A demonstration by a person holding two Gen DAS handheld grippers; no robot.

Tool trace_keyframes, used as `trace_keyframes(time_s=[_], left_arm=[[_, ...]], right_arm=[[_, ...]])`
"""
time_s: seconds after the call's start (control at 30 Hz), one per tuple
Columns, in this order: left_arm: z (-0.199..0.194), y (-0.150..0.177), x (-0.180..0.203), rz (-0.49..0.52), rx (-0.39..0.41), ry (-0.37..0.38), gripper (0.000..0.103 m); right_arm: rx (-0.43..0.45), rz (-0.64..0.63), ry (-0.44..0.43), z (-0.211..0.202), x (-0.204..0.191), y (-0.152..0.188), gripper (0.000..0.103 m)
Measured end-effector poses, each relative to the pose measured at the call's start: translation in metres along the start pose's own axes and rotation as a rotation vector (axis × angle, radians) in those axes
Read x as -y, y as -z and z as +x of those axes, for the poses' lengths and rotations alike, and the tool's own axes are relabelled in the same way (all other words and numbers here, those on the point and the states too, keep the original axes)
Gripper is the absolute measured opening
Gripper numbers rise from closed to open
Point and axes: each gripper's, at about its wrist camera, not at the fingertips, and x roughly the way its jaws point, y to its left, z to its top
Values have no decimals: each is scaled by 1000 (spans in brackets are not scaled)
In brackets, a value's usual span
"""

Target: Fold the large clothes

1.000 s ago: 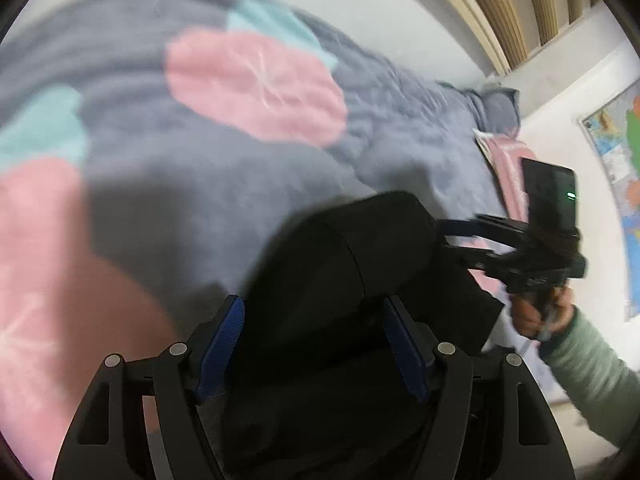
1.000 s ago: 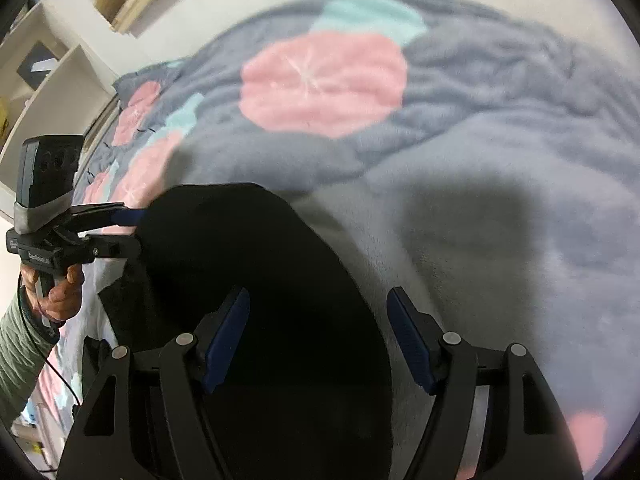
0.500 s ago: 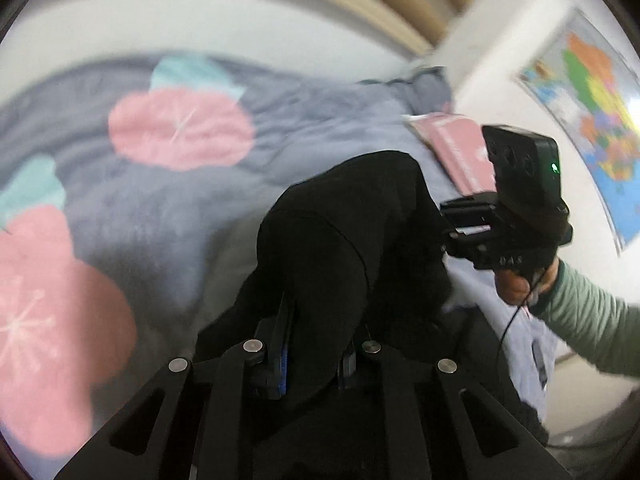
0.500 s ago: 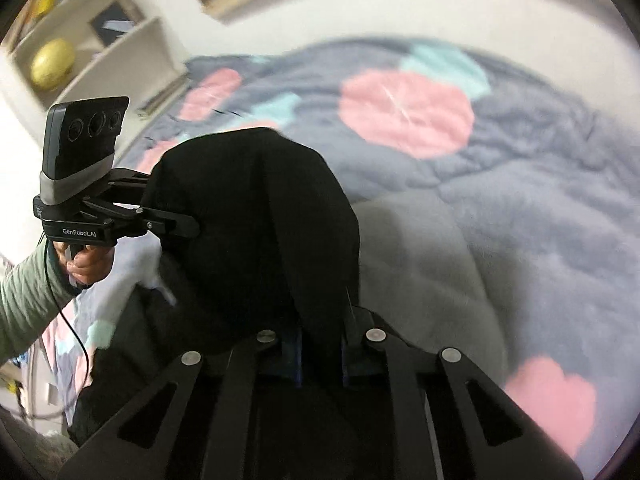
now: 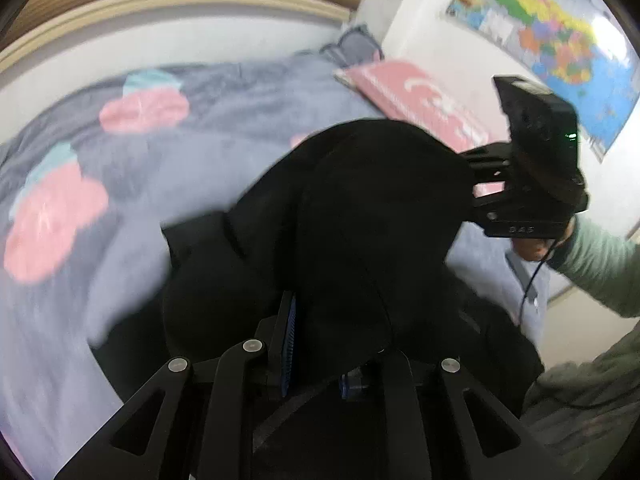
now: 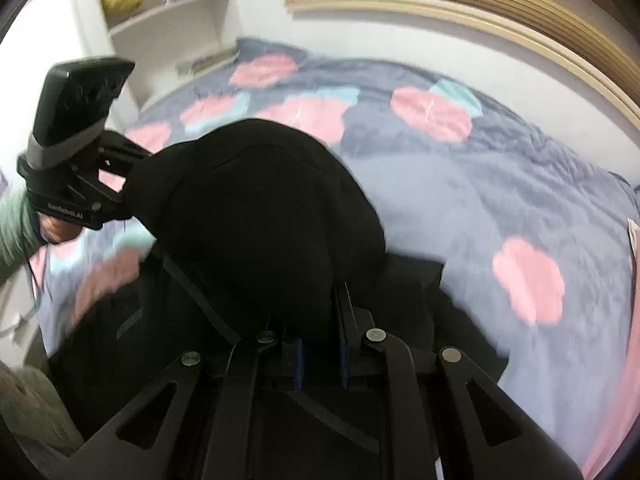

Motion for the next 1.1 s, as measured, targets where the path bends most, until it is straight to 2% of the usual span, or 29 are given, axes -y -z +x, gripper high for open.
trace_keyframes(time_s=[0.23,0.3,0.4,0.53,0.67,0.77,0.83,0.93,1.03,1.1], left_arm=[[47,85,31,-119,-135,-4,20],[52,101,32,-155,-142,-25,20],[39,111,37,-187,-124,-48,22],[8,107,36,-212,-109,-55,28],[-35,92,40,-203,-11,-34,30],[-53,71,35,-237,98,26,45],[-52,62,34,-272,147,64,48],[-20,52,17,-363,103,60,48],[17,65,-3,-434,20,85,48],[36,80,-14,-465,-22,84,48]], right_arm=[[-132,58,33,23,-35,83,21],[-149,75,32,20,-39,96,21],[-158,103,31,6,-38,105,27],[-134,164,43,-23,-22,102,30],[-30,225,22,-59,-13,72,31],[45,261,-27,-67,-17,40,37],[60,294,-30,-55,-18,19,40],[-17,357,-48,-13,-19,7,40],[-129,396,-82,37,-20,27,40],[-200,383,-59,58,-21,56,40]])
